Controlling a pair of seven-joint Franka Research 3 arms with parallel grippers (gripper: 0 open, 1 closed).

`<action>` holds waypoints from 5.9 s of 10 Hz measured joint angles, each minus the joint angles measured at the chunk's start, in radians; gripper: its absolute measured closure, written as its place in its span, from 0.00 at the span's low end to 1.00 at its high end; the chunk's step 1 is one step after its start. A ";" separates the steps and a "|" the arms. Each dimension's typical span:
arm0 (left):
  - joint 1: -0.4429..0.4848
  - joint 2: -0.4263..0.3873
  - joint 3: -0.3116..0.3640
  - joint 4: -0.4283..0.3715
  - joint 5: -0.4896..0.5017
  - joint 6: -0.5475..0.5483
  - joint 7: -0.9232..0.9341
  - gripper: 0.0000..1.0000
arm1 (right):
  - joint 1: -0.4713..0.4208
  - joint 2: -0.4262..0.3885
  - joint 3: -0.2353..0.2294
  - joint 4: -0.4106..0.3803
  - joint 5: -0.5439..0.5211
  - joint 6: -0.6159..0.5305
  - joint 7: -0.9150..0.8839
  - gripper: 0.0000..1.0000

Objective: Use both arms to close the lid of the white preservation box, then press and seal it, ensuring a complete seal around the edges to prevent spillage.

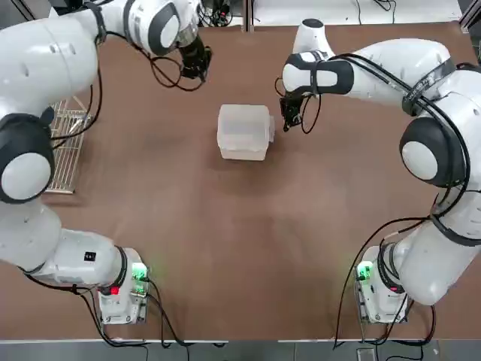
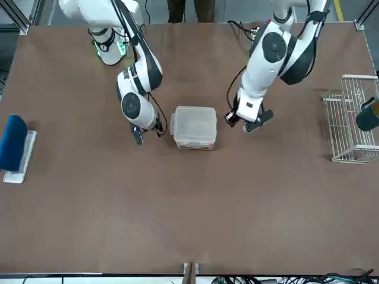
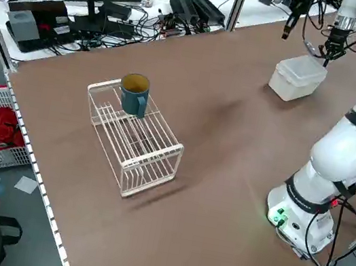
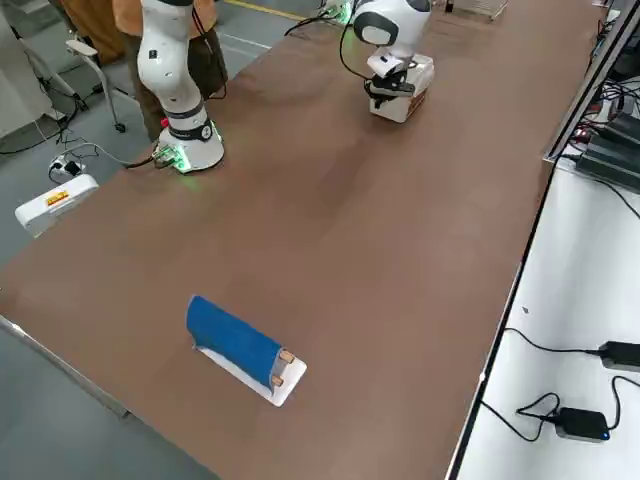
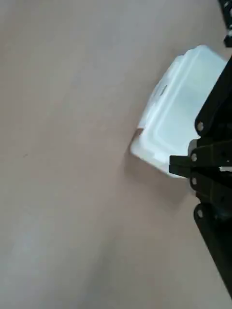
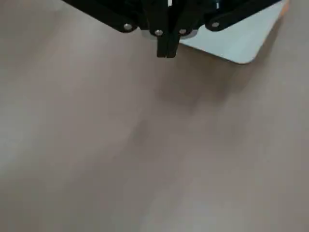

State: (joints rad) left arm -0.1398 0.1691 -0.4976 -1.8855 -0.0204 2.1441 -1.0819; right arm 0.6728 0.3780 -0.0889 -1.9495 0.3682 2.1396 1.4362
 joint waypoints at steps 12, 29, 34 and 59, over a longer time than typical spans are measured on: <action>-0.314 0.387 -0.001 0.212 0.318 0.113 -0.437 0.99 | 0.049 -0.006 0.007 -0.027 0.168 0.092 -0.030 0.97; -0.327 0.409 -0.007 0.217 0.430 0.132 -0.536 0.99 | 0.083 0.002 -0.015 -0.053 0.222 0.158 -0.031 0.97; -0.327 0.410 -0.007 0.219 0.430 0.132 -0.537 0.99 | 0.090 0.002 -0.023 -0.055 0.241 0.162 -0.029 0.97; -0.330 0.436 -0.005 0.257 0.437 0.139 -0.550 0.99 | 0.138 0.019 -0.183 0.149 0.234 -0.059 -0.191 0.96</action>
State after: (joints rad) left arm -0.4695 0.6050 -0.5021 -1.6280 0.4162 2.2828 -1.6322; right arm 0.8112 0.3972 -0.2717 -1.8008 0.6019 2.0802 1.2449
